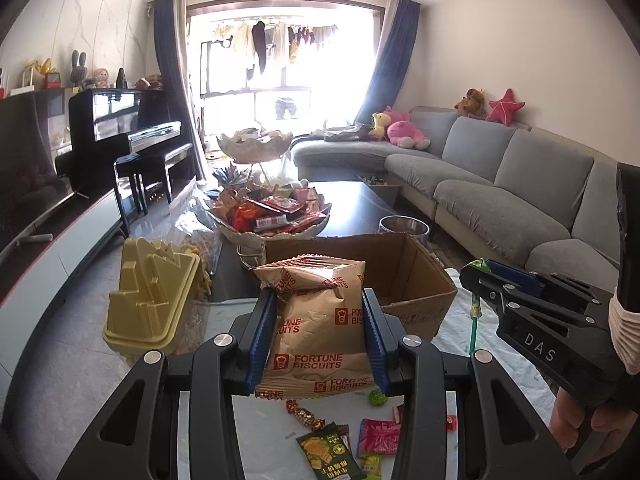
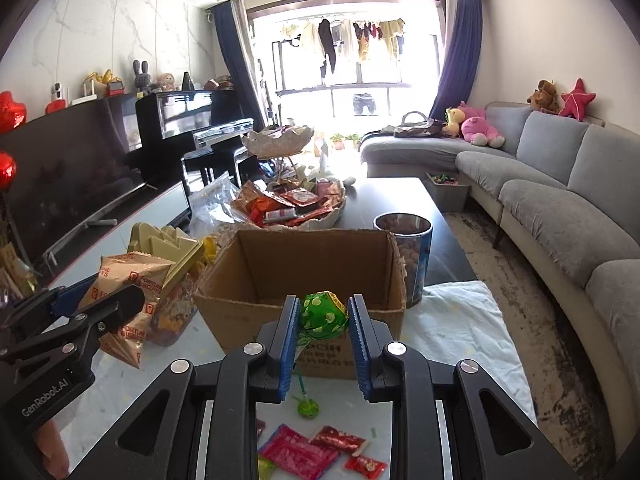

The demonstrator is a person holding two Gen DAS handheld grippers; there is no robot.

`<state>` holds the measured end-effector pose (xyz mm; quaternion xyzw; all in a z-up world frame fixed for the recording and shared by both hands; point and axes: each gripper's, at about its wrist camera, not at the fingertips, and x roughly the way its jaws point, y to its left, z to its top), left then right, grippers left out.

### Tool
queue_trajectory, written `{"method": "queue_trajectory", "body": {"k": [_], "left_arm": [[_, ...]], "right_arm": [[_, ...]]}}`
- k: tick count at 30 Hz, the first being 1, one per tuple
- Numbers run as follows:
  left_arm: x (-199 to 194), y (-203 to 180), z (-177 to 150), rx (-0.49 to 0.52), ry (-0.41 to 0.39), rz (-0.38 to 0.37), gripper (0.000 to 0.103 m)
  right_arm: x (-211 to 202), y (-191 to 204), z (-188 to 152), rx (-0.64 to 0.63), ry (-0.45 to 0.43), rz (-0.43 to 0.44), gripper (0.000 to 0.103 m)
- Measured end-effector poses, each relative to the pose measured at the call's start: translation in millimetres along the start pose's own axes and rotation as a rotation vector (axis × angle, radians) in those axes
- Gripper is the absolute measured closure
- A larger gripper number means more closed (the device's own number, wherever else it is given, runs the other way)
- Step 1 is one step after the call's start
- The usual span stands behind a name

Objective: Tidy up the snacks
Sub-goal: 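Carry biscuits bag and lollipop into the cardboard box and open both tools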

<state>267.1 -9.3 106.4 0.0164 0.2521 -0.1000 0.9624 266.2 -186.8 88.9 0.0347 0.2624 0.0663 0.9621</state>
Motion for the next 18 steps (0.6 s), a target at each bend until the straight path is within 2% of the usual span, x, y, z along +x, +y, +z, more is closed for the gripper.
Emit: {"method": "queue_trajectory", "body": {"k": [8,18], "left_arm": [[32,6,27,0.017,0.027,-0.002,0.062],[90,13,38,0.004,0.098,-0.014,0.062]], "right_arm": [[24,4,29,-0.009,-0.007,0.027,0.077],[71,3,45,-0.025,0.043,0.028,0.077]]}}
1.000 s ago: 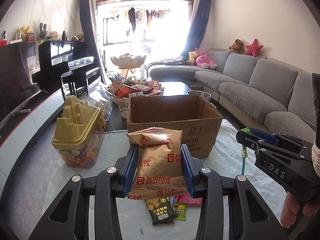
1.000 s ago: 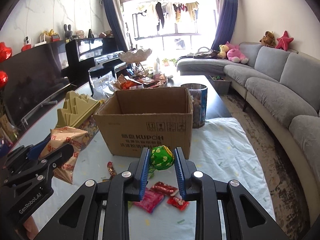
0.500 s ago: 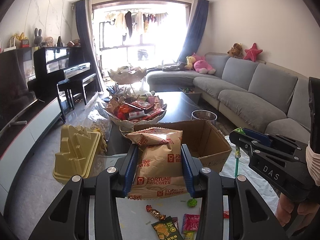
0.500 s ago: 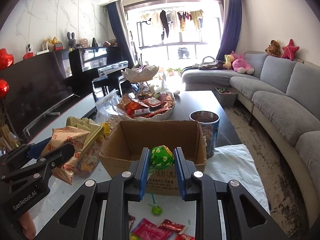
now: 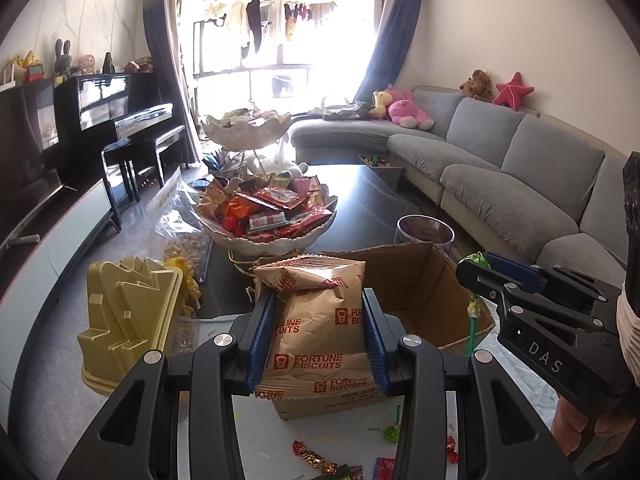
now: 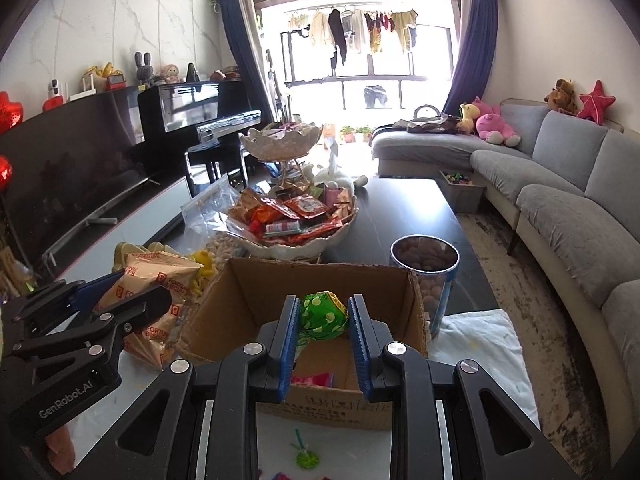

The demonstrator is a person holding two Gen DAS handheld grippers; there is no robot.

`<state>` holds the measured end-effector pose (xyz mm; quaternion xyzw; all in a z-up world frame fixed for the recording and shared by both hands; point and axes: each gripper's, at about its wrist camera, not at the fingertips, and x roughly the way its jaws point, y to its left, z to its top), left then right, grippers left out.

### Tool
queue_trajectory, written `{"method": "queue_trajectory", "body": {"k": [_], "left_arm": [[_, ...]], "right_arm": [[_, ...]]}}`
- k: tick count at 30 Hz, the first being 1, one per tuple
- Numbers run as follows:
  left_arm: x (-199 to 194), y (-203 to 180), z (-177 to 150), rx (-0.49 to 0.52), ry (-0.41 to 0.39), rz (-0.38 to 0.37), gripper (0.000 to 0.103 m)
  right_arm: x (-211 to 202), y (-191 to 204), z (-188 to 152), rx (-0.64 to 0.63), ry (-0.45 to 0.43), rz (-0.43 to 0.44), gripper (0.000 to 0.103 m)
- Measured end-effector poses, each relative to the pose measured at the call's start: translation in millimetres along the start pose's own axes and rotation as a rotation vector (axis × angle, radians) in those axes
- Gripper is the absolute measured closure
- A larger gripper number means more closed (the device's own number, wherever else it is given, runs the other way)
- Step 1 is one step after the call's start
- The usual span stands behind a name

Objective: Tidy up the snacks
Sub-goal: 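Carry biscuits bag and lollipop into the cardboard box and open both tools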

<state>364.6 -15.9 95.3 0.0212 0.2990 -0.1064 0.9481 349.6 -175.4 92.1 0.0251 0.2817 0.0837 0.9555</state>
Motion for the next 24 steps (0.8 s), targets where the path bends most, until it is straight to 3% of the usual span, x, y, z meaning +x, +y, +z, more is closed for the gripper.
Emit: {"method": "queue_trajectory", "body": {"k": [10,11,12,13,15,18,24], "left_arm": [[47,7,6,-0.001,0.059,0.009,0.060],[50,8,7,0.001,0.063,0.018,0.055],[52,7,7,0.003,0.063,0.033,0.044],[51,7,5,0.004,0.052,0.049,0.039],[47,9,2,0.008,0.038,0.070,0.033],[37,10,-4,0.010,0.038,0.085,0.027],[4,4,-17,0.035,-0.010,0.117,0.022]], "right_arm": [[44,-6,2,-0.008,0.048,-0.002,0.077],[47,-7,2,-0.007,0.051,-0.003,0.077],[50,-7,3,-0.007,0.053,-0.004,0.076],[53,-8,3,-0.007,0.048,-0.009,0.074],[55,-9,3,-0.011,0.042,-0.043,0.047],[53,-14,1,0.003,0.031,-0.069,0.045],[35,-15,-11,0.005,0.043,-0.043,0.041]]}}
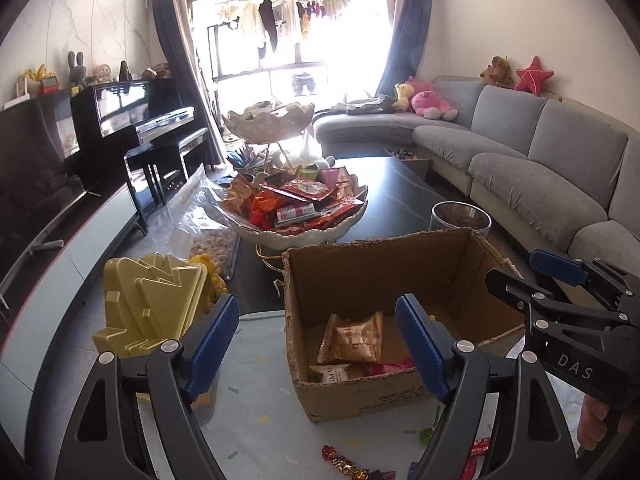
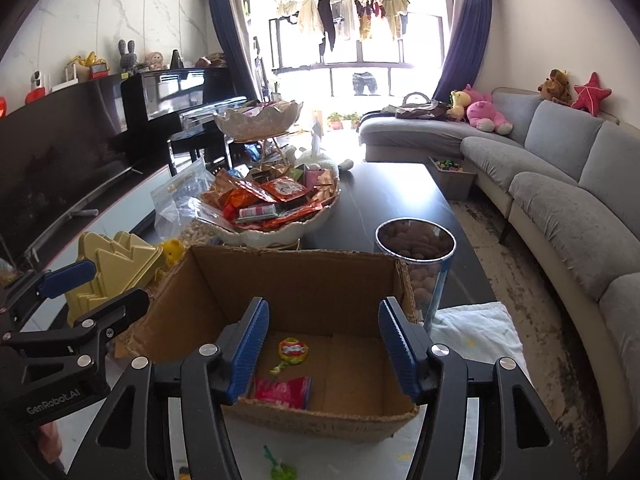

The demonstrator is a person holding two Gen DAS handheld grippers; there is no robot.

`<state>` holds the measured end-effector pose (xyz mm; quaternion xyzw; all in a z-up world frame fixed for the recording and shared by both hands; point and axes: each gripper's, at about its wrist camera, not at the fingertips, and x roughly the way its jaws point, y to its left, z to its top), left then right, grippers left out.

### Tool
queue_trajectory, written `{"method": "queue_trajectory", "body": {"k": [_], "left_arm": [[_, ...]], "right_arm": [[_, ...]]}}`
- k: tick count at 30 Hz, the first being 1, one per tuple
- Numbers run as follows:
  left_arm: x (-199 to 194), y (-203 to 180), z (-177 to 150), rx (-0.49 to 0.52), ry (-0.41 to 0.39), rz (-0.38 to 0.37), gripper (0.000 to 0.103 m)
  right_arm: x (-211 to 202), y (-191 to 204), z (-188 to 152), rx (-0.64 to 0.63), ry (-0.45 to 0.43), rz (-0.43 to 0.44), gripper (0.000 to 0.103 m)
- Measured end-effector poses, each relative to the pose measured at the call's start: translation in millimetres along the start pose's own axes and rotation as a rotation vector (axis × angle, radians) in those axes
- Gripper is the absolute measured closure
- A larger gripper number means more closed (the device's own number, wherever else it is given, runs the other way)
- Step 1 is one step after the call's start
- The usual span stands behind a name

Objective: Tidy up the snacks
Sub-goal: 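Carry biscuits bag and lollipop into the cardboard box and open both tools, then withdraw both open tools from the box back toward the remaining snacks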

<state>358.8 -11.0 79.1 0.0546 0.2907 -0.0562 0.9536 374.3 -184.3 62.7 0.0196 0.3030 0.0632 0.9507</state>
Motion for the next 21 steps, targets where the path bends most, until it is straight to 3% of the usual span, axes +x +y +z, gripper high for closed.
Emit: {"method": "queue_trajectory", "body": {"k": [12,21], "left_arm": [[-61,-12,-20,0.051,-0.059,0.022,0.016],[-83,-17,-47,0.036,-0.038,0.023,0.016]], "right_arm": [[-57,10,-34,-0.050,-0.017,0.022,0.036],[-72,8,-58,-0.070,0.025,0.008,0.036]]}}
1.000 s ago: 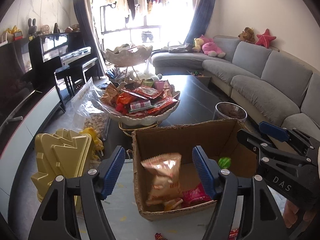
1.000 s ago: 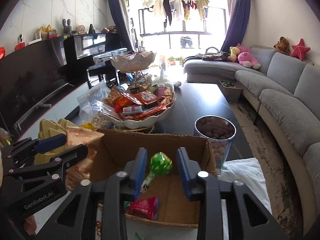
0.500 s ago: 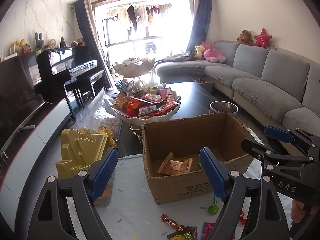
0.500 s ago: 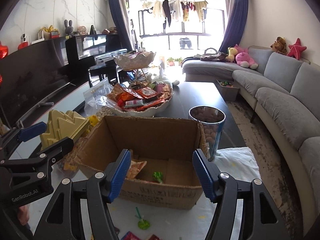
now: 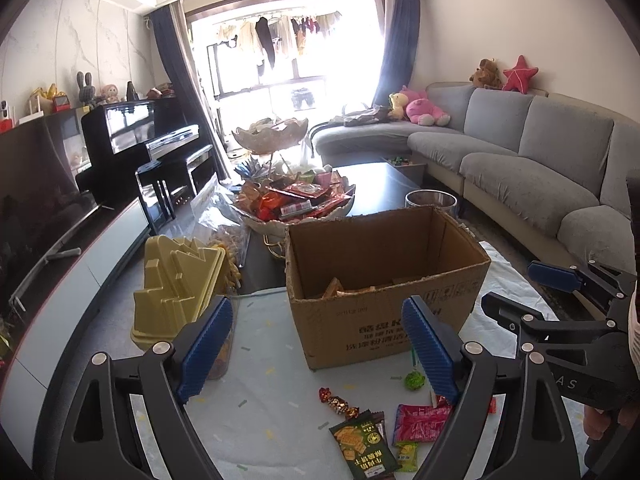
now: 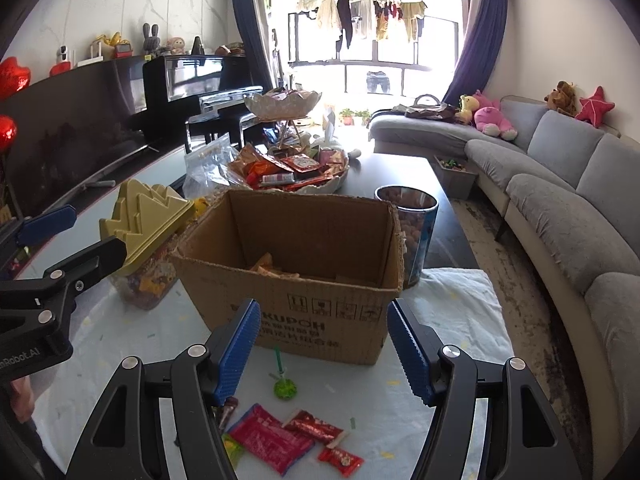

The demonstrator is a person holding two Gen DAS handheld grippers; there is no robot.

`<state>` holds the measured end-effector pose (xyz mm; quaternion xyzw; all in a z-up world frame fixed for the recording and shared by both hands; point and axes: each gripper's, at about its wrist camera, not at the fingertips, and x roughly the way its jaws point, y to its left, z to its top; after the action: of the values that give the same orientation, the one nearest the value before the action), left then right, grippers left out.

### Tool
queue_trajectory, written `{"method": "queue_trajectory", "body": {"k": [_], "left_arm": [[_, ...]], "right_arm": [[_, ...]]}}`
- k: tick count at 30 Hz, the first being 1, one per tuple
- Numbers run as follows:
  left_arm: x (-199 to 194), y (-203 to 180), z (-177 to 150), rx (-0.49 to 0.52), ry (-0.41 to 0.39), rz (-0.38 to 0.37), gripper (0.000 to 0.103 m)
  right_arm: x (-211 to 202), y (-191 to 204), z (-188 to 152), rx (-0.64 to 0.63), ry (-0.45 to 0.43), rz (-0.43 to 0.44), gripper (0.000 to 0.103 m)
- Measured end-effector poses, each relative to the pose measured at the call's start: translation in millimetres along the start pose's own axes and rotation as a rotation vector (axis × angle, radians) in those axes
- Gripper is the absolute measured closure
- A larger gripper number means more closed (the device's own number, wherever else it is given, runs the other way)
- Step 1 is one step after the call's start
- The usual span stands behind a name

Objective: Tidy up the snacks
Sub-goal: 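Withdraw both open tools from the box back toward the remaining snacks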

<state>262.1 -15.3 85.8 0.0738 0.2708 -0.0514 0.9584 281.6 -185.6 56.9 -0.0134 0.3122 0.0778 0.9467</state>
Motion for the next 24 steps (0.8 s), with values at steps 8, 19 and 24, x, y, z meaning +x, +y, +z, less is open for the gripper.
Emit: {"method": "queue_trajectory", "body": {"k": [8,19,24], "left_arm": [[-9,-4,-24,-0.033,0.041,-0.014,0.016],[-5,-7,-68,-0.056,0.118,-0.010,0.016],[0,-10,-88,-0.061,0.160,-0.011,0.016]], "right_arm": [[-12,0,-23,-0.010,0.028,-0.008,0.036],[-13,2,-59,-0.007,0.085,-0.021,0.036],[-11,2,-77,-0.008,0.123,-0.024,0.036]]}}
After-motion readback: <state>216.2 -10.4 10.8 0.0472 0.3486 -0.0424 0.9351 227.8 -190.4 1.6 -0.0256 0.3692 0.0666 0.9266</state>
